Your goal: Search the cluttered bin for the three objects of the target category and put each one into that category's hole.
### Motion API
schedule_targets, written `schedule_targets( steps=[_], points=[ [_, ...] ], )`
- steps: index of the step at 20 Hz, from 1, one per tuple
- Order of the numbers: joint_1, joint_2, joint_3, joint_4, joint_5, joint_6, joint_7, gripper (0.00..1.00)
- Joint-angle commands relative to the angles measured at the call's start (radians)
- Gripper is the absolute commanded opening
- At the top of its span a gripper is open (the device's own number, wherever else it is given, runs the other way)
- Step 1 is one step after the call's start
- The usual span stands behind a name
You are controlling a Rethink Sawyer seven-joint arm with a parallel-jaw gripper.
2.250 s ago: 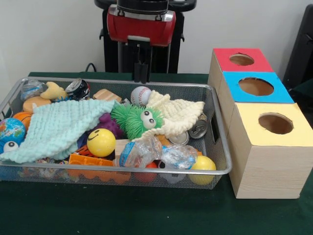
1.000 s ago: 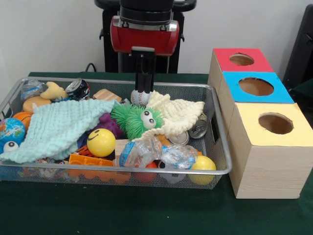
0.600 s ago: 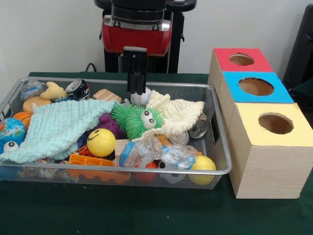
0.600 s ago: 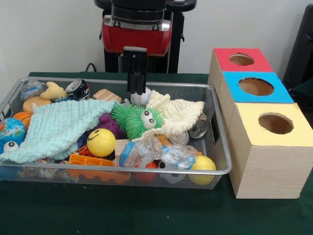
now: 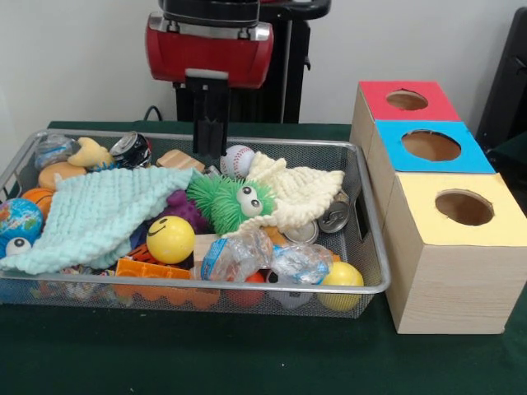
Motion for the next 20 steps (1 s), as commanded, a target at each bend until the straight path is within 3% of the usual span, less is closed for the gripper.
schedule_targets(
  steps=[1, 20],
  points=[
    [-0.059, 0.091, 0.139, -0.091, -0.077, 0.142, -0.256, 0.0],
    [-0.146, 0.168, 0.239, -0.194, -0.161, 0.172, -0.323, 0.0]
  ],
)
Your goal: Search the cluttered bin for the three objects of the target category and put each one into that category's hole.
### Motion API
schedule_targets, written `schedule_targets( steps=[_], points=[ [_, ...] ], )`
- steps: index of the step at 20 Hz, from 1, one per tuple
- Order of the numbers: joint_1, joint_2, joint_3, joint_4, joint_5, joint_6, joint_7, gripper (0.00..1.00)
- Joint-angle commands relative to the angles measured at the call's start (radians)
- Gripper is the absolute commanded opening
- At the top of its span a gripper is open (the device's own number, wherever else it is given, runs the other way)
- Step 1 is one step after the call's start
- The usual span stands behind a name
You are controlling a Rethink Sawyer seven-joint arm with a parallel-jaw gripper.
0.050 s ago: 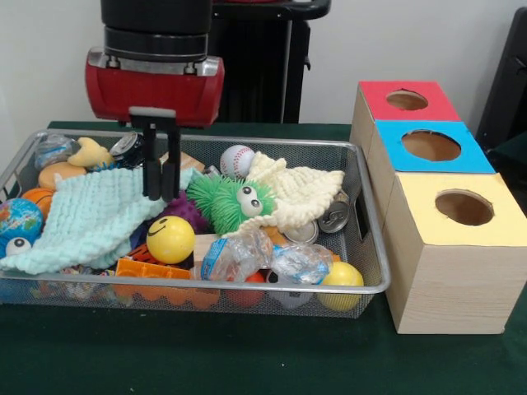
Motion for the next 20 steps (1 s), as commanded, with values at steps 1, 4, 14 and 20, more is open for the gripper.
schedule_targets(
  steps=[1, 4, 14, 20],
  points=[
    [-0.053, 0.08, 0.127, -0.047, -0.072, 0.148, -0.32, 0.0],
    [-0.071, 0.077, 0.138, -0.033, -0.078, 0.145, -0.322, 0.0],
    [-0.079, 0.095, 0.16, -0.059, -0.098, 0.162, -0.314, 0.0],
    [-0.081, 0.095, 0.168, -0.057, -0.108, 0.161, -0.304, 0.0]
  ],
)
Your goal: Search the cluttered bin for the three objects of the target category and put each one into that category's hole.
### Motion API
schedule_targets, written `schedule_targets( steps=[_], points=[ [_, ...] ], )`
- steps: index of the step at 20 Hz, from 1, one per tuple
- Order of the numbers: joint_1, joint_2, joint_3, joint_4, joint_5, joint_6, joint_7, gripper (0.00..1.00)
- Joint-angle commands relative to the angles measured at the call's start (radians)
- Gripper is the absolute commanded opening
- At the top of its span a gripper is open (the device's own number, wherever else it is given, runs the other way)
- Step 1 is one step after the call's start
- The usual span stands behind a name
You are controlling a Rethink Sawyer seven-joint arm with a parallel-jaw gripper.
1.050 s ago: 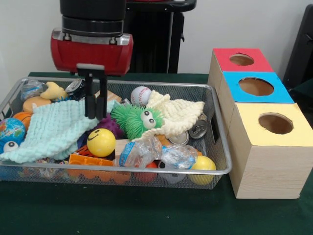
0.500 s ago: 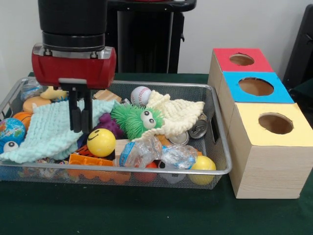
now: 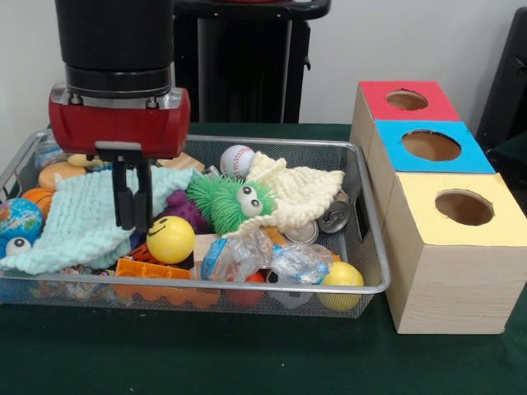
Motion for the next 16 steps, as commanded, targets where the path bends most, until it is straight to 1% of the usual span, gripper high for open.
schedule_targets(
  steps=[1, 5, 6, 11, 16],
  points=[
    [-0.016, 0.038, 0.091, -0.003, -0.072, 0.134, -0.292, 0.0],
    [-0.01, 0.03, 0.088, -0.002, -0.079, 0.149, -0.281, 0.0],
    [-0.009, 0.024, 0.085, 0.002, -0.085, 0.157, -0.271, 1.0],
    [-0.02, 0.026, 0.097, 0.018, -0.086, 0.138, -0.265, 1.0],
    [-0.021, 0.023, 0.102, 0.012, -0.091, 0.149, -0.268, 1.0]
  ],
)
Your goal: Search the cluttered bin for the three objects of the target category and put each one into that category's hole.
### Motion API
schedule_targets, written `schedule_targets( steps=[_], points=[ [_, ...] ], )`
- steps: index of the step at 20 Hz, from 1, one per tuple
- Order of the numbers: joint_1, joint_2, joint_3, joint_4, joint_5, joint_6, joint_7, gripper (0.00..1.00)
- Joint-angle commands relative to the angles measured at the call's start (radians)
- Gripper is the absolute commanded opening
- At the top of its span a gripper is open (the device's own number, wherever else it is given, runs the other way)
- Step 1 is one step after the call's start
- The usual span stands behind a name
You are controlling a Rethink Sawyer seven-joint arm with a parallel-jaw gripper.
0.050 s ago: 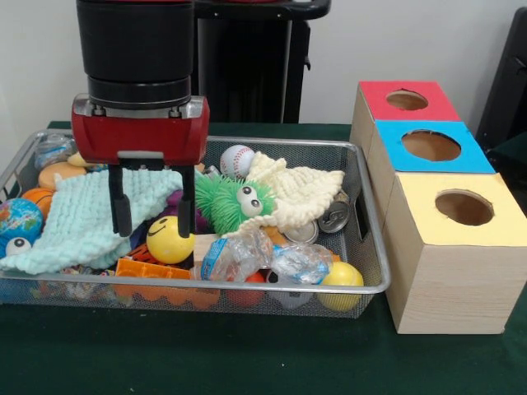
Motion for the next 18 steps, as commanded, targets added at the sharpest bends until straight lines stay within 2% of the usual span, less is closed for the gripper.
schedule_targets(
  steps=[1, 18],
  points=[
    [-0.021, 0.012, 0.068, 0.01, -0.059, 0.141, -0.268, 1.0],
    [-0.024, 0.038, 0.066, -0.01, -0.055, 0.16, -0.251, 1.0]
  ],
)
